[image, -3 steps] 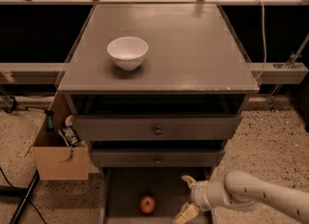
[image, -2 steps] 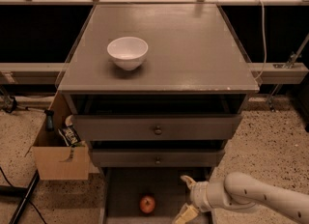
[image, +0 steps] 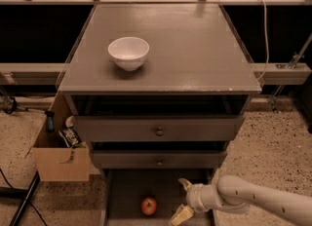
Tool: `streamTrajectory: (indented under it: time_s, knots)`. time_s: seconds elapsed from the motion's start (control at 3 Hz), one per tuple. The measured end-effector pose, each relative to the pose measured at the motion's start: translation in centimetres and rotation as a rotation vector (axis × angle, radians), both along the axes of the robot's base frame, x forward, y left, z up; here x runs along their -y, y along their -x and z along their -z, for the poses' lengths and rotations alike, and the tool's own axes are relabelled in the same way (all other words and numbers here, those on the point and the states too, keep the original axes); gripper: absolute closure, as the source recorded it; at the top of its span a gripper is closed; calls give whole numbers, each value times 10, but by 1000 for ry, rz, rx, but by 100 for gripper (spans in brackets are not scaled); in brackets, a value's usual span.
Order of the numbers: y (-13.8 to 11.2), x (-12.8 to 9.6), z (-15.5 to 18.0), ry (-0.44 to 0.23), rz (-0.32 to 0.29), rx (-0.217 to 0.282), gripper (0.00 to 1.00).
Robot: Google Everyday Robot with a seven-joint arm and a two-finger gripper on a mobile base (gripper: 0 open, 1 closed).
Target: Pick apple from bottom drawer and place on counter
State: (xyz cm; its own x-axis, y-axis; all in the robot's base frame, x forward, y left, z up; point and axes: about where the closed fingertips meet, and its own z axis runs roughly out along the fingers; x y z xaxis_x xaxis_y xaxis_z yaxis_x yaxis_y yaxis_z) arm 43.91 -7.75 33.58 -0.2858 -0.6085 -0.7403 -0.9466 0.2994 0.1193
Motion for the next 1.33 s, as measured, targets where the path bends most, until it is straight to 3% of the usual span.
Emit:
streamTrajectory:
  time_s: [0.67, 1.0, 1.33]
  knots:
    - [2, -29, 61, -19, -21, -24, 0]
    - [-4, -65, 92, -55, -40, -35, 0]
    - [-13, -86, 111, -68, -47, -40, 0]
